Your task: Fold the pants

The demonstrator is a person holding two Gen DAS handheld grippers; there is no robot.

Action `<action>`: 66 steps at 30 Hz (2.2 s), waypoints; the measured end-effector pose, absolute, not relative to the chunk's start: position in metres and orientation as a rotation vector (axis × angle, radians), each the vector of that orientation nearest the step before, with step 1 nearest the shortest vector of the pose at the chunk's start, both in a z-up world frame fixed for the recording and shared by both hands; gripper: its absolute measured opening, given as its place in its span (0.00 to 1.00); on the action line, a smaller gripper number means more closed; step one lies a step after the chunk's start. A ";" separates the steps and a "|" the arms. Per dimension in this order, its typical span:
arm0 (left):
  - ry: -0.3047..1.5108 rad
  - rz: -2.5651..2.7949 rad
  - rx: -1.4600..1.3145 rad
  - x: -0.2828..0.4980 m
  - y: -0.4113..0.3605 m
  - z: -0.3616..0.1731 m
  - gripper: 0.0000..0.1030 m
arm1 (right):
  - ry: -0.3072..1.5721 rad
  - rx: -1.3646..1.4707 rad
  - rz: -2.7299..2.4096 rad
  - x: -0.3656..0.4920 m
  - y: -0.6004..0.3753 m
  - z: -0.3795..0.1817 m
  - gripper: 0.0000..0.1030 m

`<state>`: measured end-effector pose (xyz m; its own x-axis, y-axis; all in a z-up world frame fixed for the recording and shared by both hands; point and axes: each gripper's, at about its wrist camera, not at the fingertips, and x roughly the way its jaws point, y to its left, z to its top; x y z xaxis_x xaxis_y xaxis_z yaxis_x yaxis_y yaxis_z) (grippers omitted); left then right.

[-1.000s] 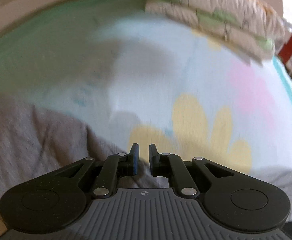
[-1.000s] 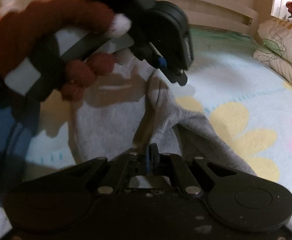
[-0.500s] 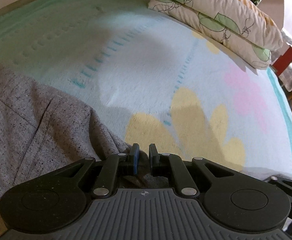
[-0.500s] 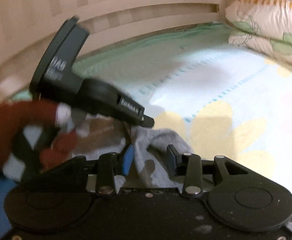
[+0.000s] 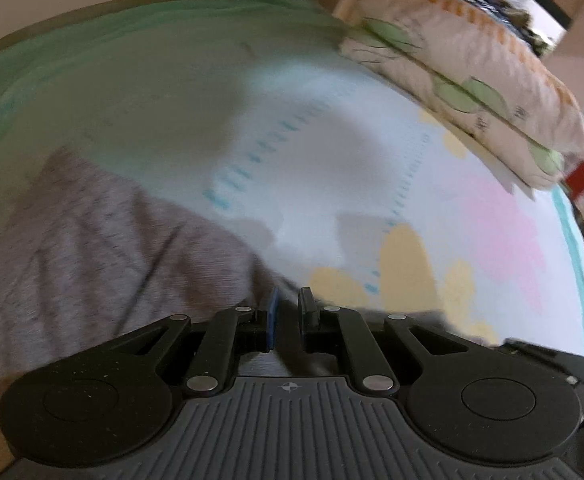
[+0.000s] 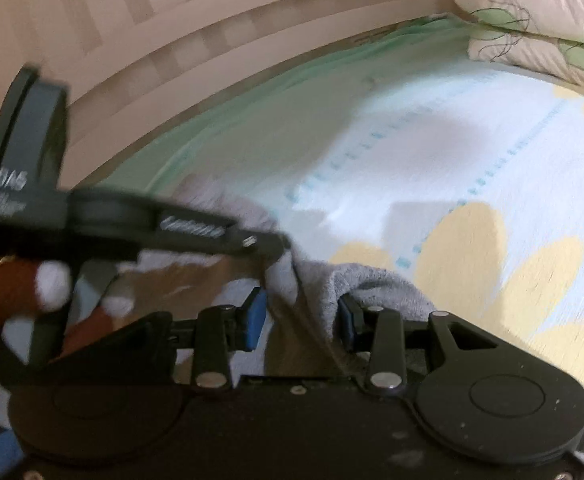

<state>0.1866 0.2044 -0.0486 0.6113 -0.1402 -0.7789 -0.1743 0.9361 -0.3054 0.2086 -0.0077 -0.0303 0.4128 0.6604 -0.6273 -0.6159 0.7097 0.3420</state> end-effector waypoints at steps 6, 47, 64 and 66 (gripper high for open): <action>0.951 0.043 -0.400 0.191 0.212 -0.053 0.10 | 0.830 0.161 0.781 0.230 -0.023 -0.033 0.40; 0.963 -0.121 -0.155 0.149 0.176 -0.049 0.10 | 0.764 0.066 0.578 0.227 -0.063 -0.052 0.04; 0.973 -0.120 -0.166 0.141 0.168 -0.050 0.10 | 0.832 0.132 0.393 0.212 -0.128 -0.059 0.05; 0.974 -0.161 -0.154 0.137 0.157 -0.050 0.10 | 0.902 0.124 0.402 0.185 -0.141 -0.063 0.06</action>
<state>0.1373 0.1570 -0.0497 0.5519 -0.2042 -0.8085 0.0666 0.9773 -0.2013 0.1846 -0.1411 -0.0631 0.5516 0.3903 -0.7372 -0.2873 0.9186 0.2714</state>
